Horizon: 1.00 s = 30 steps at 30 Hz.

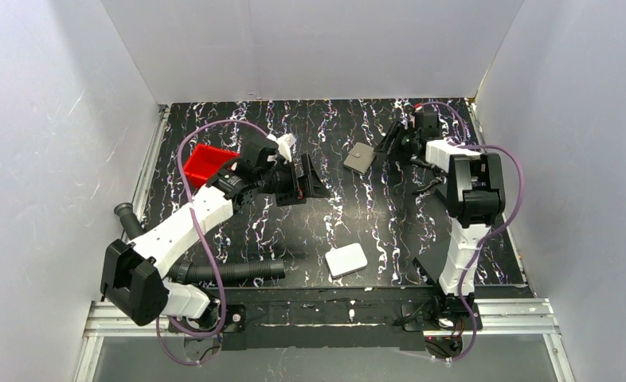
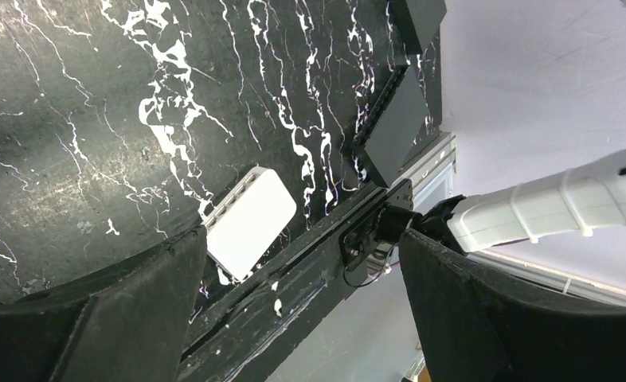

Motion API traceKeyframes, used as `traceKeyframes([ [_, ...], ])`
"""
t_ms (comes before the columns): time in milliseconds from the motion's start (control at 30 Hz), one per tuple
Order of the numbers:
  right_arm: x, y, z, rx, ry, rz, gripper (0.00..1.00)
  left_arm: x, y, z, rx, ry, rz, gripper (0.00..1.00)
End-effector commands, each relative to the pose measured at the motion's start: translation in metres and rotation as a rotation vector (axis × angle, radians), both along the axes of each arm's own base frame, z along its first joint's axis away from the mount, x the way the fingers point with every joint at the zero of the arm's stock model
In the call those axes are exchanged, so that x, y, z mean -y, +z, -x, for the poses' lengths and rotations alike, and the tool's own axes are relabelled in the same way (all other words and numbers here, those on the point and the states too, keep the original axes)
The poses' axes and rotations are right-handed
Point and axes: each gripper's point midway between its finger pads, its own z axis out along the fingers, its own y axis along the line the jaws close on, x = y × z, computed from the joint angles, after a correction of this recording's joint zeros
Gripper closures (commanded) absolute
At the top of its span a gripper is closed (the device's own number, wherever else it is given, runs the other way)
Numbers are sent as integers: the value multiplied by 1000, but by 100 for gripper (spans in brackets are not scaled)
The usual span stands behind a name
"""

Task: Put the credit cards into the card holder
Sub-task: Pick up the card holder from the center of the board.

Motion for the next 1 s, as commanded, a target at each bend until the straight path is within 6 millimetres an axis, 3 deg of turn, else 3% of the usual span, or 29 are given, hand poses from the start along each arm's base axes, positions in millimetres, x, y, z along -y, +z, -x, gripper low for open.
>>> traceKeyframes([
  [0,-6,-15,-30,-18,-80,-56,35,-4,30,-3,92,38,35,11],
  [233,-37,-18,-26,-8,-98,-107,39,-18,37,7,122,53,20,11],
  [467,-43,-36,-11,-20,-148,19,50,-22,36,9,124,59,5,10],
  [567,-54,-45,-10,-19,-123,22,69,-20,33,6,113,66,2,10],
  [667,-61,-46,-6,-1,-90,-10,98,-16,29,2,101,74,8,10],
  [767,-72,-19,-3,69,-50,-97,99,-13,23,-5,83,89,12,9],
  [867,-87,22,1,124,32,-222,99,-10,15,-19,53,120,35,9],
  [967,-94,60,19,149,76,-386,99,-9,14,-40,-10,178,140,8],
])
